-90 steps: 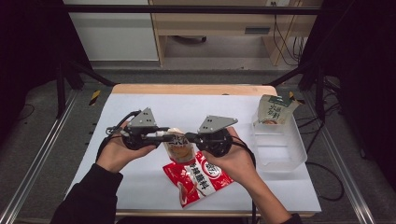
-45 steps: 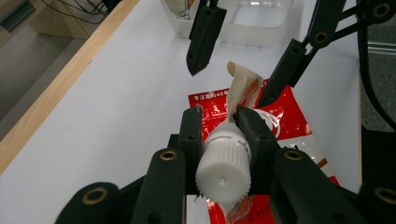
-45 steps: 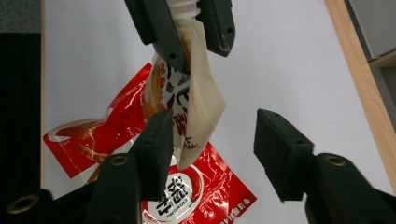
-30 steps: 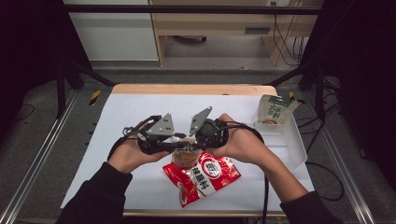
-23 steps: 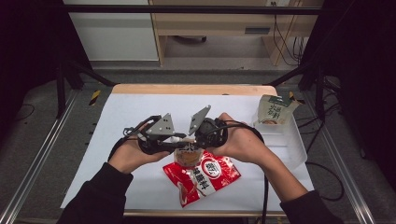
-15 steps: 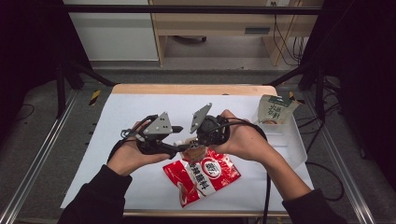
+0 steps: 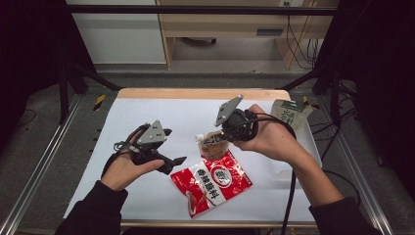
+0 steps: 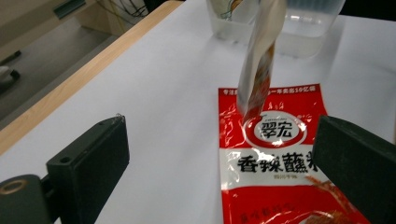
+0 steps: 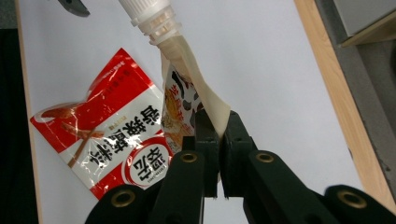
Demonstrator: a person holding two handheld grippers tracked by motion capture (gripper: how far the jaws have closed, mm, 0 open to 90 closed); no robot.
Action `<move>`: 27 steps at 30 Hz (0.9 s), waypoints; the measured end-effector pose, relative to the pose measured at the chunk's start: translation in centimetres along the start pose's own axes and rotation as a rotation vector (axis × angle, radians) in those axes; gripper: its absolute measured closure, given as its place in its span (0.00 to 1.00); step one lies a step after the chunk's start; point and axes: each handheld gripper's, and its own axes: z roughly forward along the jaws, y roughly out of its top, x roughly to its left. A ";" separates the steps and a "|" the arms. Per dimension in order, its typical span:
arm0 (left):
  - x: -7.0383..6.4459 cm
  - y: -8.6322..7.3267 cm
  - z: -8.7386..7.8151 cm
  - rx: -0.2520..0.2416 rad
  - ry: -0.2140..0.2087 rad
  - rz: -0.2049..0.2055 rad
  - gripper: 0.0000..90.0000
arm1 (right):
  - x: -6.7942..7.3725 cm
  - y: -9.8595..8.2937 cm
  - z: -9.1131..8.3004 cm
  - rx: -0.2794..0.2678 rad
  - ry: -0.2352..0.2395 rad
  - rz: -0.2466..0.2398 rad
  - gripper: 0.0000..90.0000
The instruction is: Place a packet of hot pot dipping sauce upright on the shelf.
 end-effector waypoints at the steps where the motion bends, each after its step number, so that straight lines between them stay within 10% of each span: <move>1: 0.1 -0.3 -0.1 0.004 0.010 -0.004 0.04 | -0.2 -0.2 -0.2 0.000 -0.004 -0.001 0.98; 27: 0.5 -11.2 -1.7 0.054 0.159 -0.127 0.04 | -3.7 -3.9 -3.1 -0.041 -0.089 0.050 0.98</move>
